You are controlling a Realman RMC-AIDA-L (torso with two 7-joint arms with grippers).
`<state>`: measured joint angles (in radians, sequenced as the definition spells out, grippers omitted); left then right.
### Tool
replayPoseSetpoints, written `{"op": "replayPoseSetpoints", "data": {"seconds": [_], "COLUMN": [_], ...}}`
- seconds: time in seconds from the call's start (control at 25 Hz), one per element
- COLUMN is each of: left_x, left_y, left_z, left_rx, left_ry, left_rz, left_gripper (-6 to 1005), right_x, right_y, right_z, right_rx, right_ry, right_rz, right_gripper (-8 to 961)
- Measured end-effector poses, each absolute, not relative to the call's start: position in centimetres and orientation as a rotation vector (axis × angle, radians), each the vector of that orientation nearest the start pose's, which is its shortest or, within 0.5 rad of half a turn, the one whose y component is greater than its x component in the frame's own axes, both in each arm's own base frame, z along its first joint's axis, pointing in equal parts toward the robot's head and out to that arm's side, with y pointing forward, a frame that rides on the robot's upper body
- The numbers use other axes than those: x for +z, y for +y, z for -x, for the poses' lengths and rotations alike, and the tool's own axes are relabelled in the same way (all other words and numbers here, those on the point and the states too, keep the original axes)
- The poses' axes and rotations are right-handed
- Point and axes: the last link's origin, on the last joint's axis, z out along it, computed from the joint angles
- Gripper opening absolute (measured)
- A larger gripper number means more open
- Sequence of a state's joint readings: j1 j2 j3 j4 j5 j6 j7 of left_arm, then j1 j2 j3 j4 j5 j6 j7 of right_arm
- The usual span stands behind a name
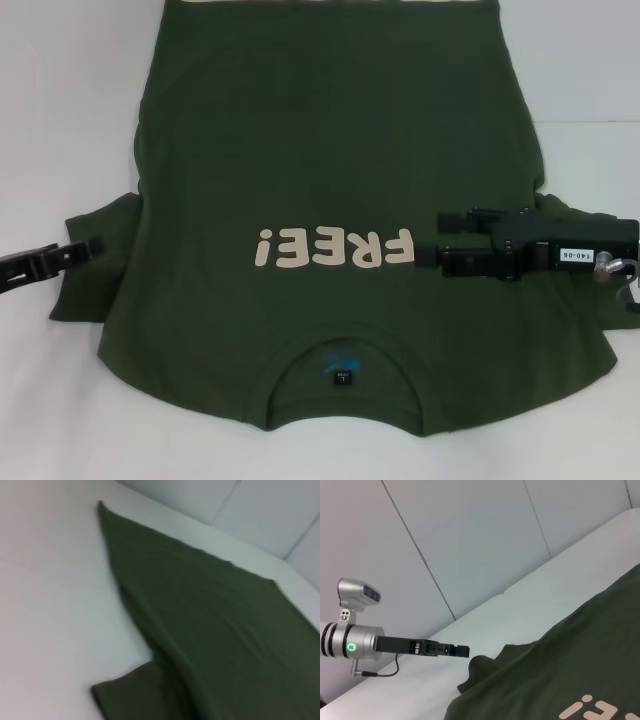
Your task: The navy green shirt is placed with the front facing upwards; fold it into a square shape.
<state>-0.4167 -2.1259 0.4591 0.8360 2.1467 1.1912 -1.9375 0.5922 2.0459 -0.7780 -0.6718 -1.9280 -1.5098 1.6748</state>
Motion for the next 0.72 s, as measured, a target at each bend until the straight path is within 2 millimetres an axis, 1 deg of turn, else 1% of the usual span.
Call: {"op": "replayPoseSetpoints", "data": {"seconds": [0.12,0.36,0.72], "left_x": [5.3,4.9,4.0], "left_y": [33.8,34.1,34.2], "left_z": [35.5,35.8,35.7], "left_rx": [-0.534,-0.486,-0.437], "left_ry": [-1.417,-1.432,-1.431], "left_rz": [1.915,1.906,1.931], "left_gripper": [802,801,800], "right_x": [0.8,0.8,0.8], "right_y": [35.7,35.7,35.8], "right_z": [-23.7,-23.7,-23.7], "right_rx": [0.741,0.740,0.737], "right_ry": [0.892,0.894,0.893], "right_rz": [2.700,2.700,2.694], "right_gripper": [895,895,895]}}
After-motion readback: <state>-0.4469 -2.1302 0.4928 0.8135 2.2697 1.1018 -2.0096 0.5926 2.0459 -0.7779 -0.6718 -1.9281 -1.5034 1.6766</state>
